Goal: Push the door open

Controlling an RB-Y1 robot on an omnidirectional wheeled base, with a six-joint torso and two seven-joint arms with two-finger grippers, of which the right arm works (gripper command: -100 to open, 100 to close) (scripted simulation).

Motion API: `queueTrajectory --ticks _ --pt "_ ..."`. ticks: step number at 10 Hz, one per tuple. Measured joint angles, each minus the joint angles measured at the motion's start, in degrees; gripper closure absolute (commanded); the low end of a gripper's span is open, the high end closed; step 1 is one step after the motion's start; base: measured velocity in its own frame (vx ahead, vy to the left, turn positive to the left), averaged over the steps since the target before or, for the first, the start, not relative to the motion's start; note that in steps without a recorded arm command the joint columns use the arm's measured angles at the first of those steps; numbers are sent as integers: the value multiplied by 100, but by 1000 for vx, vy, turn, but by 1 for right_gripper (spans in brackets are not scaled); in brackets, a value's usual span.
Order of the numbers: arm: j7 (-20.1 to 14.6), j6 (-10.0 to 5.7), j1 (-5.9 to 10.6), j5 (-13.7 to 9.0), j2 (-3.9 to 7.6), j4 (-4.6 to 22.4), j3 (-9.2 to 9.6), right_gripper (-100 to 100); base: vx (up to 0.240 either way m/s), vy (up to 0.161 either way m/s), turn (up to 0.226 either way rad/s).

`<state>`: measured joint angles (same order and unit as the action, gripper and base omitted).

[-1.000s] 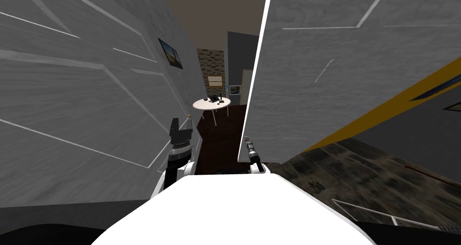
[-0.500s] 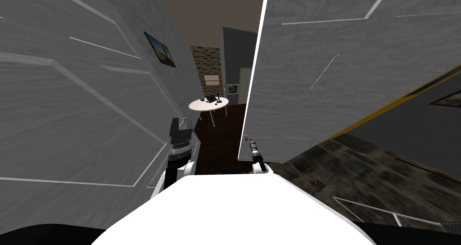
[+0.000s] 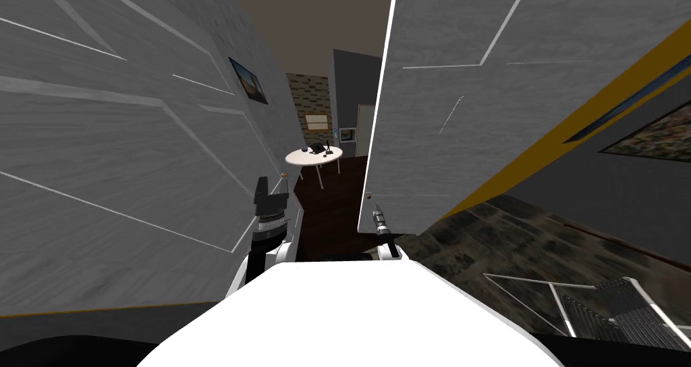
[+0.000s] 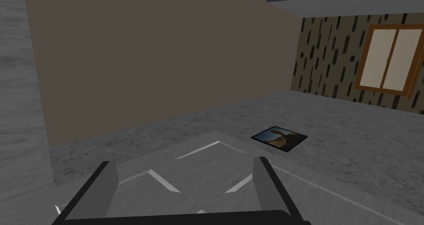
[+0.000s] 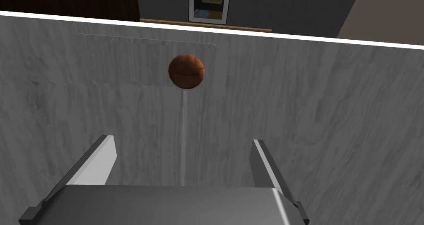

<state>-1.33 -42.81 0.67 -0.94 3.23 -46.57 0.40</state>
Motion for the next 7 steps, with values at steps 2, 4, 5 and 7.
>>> queueTrajectory --ticks 2,4,5,7 --pt "-2 19 -21 -11 -46 -32 -5 -100 -12 31 5" --pt "10 11 -43 -16 -9 -50 -17 -100 166 1 18" --pt "13 -24 -27 -21 6 -3 -28 -100 193 5 23" --pt "24 -75 -20 -29 22 32 -50 -100 208 -10 23"
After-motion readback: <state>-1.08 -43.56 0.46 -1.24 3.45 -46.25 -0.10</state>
